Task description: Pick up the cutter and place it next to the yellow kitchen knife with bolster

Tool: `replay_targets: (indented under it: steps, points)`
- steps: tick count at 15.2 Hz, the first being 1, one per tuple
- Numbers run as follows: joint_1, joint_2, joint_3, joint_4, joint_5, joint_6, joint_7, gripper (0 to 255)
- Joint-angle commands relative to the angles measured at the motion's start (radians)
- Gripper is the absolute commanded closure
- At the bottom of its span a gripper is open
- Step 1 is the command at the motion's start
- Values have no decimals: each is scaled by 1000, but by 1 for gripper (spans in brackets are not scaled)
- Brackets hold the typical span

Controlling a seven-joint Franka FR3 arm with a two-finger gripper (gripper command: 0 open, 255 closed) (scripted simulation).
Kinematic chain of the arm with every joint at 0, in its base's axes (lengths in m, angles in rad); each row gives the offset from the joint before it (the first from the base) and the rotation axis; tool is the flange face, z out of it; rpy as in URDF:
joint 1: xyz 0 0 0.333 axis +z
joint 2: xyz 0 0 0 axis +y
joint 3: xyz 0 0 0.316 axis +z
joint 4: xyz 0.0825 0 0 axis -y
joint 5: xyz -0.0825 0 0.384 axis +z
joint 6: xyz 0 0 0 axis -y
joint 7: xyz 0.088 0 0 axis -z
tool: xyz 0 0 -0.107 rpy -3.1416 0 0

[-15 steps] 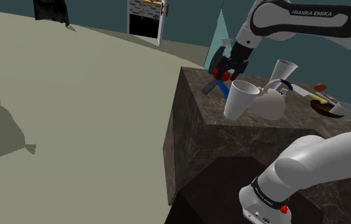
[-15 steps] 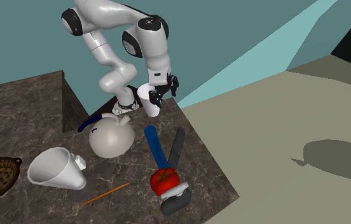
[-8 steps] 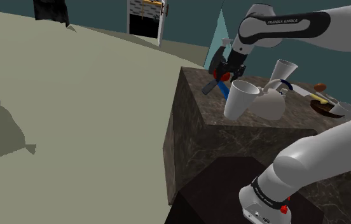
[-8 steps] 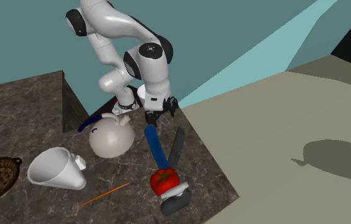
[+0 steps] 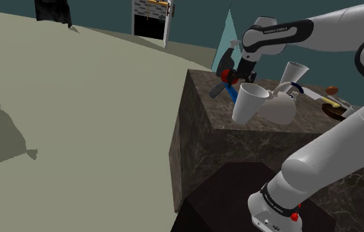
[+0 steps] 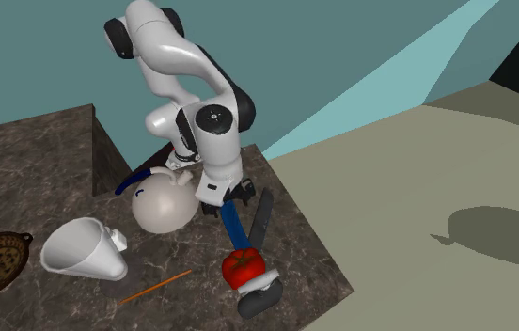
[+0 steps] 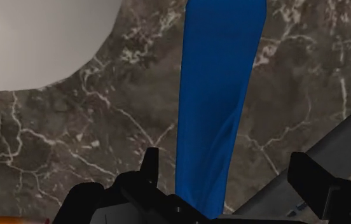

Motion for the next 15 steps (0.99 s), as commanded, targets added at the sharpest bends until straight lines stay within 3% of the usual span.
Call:
replay_targets:
  steps: [1, 8, 15]
  points:
    - [-6, 30, -7, 3, 0, 24, 5, 0]
    - [-7, 57, -10, -59, 5, 112, 0, 0]
    - [-7, 57, -10, -59, 5, 112, 0, 0]
